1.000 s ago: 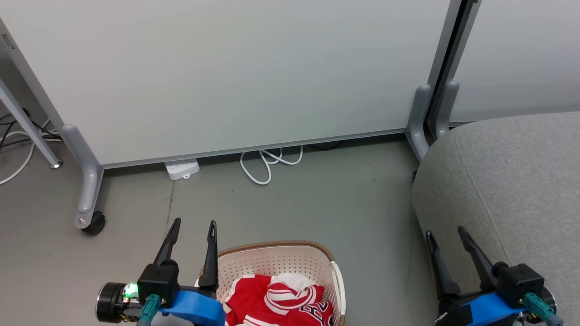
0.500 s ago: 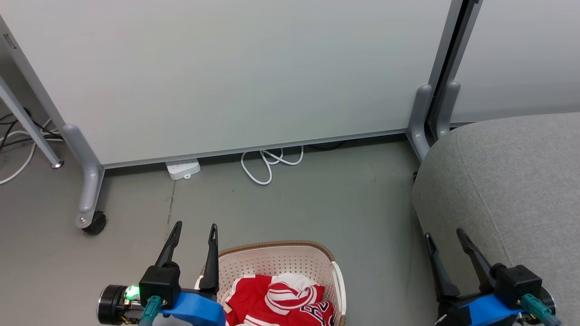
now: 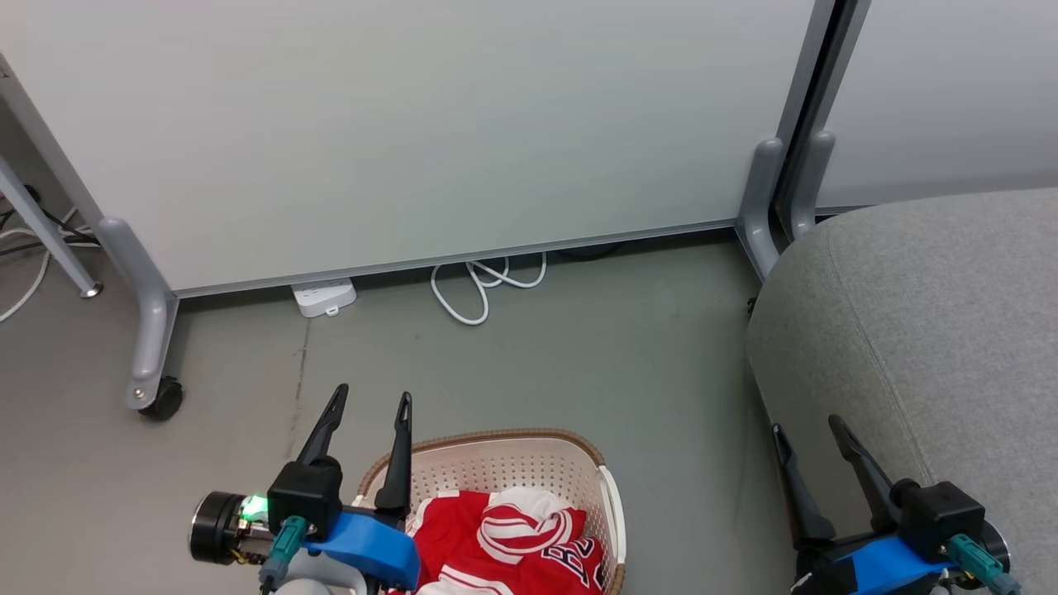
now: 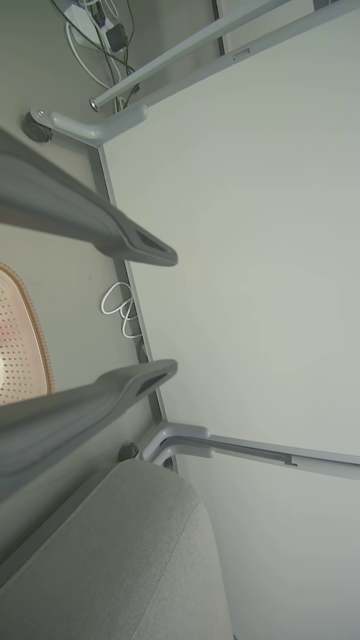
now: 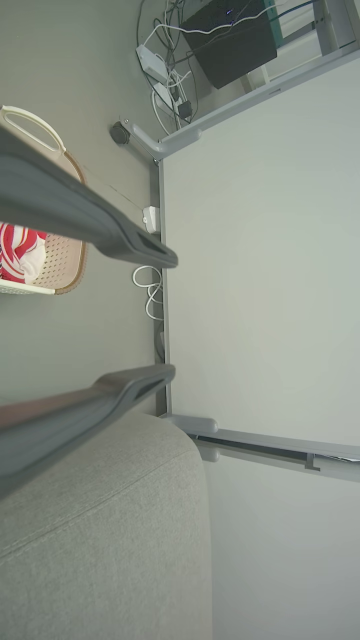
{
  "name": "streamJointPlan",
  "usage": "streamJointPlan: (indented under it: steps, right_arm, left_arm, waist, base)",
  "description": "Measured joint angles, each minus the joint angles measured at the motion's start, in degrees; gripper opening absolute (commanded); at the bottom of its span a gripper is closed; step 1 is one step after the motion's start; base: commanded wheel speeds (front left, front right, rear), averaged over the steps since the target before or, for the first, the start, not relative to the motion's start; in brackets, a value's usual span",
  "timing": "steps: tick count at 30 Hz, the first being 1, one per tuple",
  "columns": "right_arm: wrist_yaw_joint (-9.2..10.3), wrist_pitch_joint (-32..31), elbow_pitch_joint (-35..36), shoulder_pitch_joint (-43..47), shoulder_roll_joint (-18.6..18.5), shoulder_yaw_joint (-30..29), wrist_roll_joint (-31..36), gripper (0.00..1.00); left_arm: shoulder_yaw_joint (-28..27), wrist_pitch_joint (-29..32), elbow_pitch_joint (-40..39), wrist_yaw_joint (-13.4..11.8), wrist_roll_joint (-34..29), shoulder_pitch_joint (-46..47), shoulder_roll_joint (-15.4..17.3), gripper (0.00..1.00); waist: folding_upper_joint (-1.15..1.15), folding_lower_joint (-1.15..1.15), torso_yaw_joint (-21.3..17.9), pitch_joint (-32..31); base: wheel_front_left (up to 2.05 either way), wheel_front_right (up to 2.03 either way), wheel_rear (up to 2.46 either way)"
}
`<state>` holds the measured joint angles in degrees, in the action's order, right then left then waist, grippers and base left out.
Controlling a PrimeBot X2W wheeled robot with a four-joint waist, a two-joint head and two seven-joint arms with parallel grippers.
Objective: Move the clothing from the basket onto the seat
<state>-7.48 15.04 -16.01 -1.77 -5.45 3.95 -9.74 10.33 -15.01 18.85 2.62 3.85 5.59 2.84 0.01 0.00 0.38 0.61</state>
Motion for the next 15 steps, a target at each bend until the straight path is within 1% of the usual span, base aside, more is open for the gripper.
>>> streamJointPlan:
  steps: [3,9,15]
  right_arm:
    - [0.00,0.0,0.0,-0.1,-0.1,0.1,0.0,1.00]
    - [0.00,0.0,0.5,-2.4,-0.7,0.3,-0.5,1.00]
    - [0.00,0.0,1.5,-5.5,-1.1,0.4,-0.9,1.00]
  left_arm:
    - [0.6,0.0,1.8,1.2,-0.7,2.1,0.1,1.00]
    - [3.3,-0.1,7.3,3.5,-2.4,8.4,1.5,1.00]
    - [6.7,-0.1,14.3,4.5,-2.9,15.6,3.4,1.00]
  waist:
    - [0.00,0.00,-0.7,0.8]
    - [0.00,0.00,-2.3,4.2]
    - [-0.01,0.00,-4.2,9.4]
  base:
    - [0.00,0.00,0.00]
    - [0.00,0.00,0.00]
    - [0.00,0.00,0.00]
